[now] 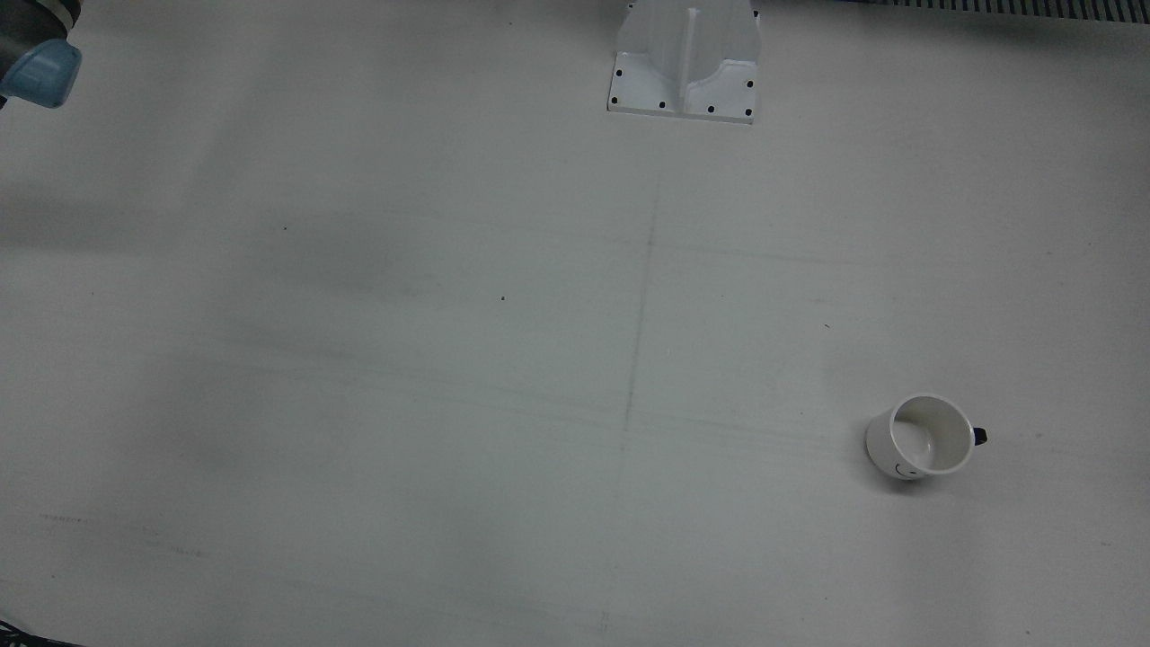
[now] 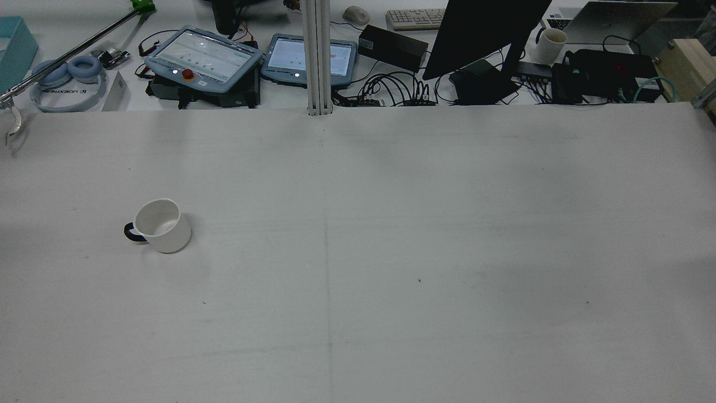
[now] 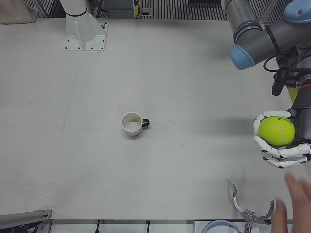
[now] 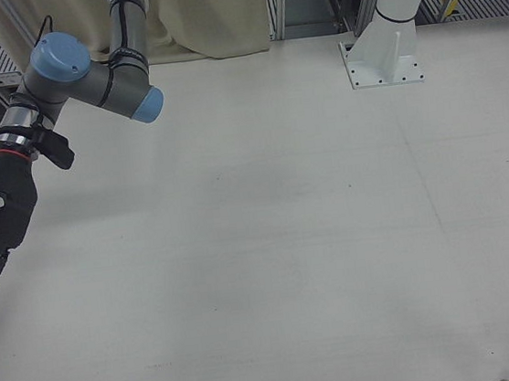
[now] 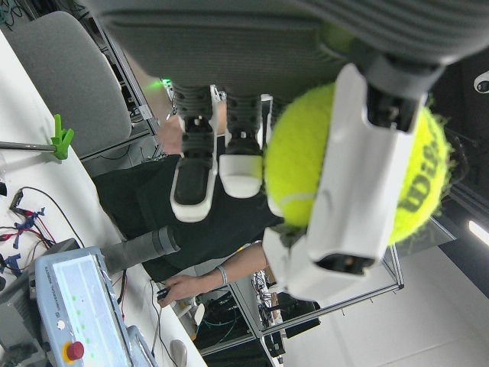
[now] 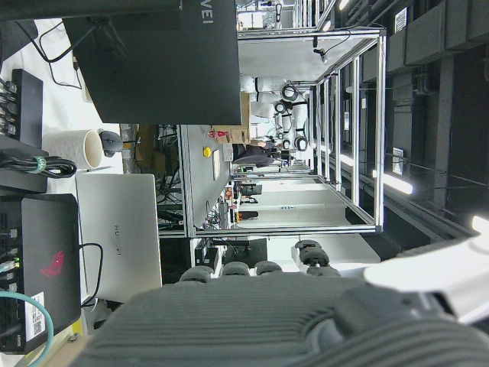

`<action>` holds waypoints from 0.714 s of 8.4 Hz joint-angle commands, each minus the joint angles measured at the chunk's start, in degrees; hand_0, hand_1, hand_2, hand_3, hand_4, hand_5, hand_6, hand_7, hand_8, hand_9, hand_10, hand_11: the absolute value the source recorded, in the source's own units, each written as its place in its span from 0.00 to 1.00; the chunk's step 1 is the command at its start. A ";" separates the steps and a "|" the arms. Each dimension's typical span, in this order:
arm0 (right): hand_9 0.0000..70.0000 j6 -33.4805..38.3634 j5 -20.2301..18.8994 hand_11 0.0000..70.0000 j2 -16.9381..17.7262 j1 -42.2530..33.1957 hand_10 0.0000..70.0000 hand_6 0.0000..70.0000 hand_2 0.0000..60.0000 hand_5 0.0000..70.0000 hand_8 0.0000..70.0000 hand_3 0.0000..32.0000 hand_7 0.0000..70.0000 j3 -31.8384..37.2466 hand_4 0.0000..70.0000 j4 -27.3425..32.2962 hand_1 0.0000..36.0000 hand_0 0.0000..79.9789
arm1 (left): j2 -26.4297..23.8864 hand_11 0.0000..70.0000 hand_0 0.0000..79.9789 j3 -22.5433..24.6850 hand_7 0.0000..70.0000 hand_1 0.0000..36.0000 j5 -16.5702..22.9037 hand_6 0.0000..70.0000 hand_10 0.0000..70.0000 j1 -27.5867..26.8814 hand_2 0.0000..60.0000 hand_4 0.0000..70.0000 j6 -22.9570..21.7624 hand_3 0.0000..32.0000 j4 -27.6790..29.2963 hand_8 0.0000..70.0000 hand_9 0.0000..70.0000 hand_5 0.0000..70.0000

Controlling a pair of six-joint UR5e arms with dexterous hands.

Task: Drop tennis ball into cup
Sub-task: 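Carry the yellow tennis ball in the left hand into view toward the cup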

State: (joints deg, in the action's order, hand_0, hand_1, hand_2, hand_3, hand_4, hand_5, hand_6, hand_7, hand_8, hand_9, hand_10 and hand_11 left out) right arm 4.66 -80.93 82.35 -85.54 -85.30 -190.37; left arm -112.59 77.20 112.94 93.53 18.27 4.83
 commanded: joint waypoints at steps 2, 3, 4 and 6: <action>0.00 0.00 -0.01 0.00 0.00 -0.16 0.00 0.00 0.00 0.00 0.00 0.00 0.00 -0.22 0.00 0.00 0.00 0.00 | -0.35 0.78 1.00 6.73 1.00 1.00 0.44 1.00 0.52 -8.95 1.00 0.84 -0.25 0.00 -2.80 0.85 1.00 0.43; 0.00 0.00 -0.01 0.00 0.00 -0.16 0.00 0.00 0.00 0.00 0.00 0.00 0.00 -0.22 0.00 0.00 0.00 0.00 | -0.26 0.75 1.00 9.44 1.00 1.00 0.79 1.00 0.50 -11.68 1.00 0.83 -0.34 0.00 -3.76 0.85 1.00 0.45; 0.00 0.00 -0.01 0.00 0.00 -0.16 0.00 0.00 0.00 0.00 0.00 0.00 0.00 -0.13 0.00 0.00 0.00 0.00 | 1.04 0.76 1.00 13.47 1.00 1.00 2.01 1.00 0.50 -14.66 1.00 0.80 -0.25 0.00 -5.60 0.84 1.00 0.45; 0.00 0.00 -0.01 0.00 0.00 -0.07 0.00 0.00 0.00 0.00 0.00 0.00 0.00 -0.13 0.00 0.00 0.00 0.00 | 6.74 0.77 1.00 15.44 1.00 1.00 2.55 1.00 0.51 -19.50 1.00 0.78 0.01 0.00 -2.04 0.86 1.00 0.43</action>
State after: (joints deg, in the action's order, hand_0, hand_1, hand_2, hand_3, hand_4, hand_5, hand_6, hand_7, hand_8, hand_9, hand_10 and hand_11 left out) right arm 4.66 -80.95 82.35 -85.67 -85.46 -190.37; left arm -110.97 89.56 114.69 79.54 18.04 0.32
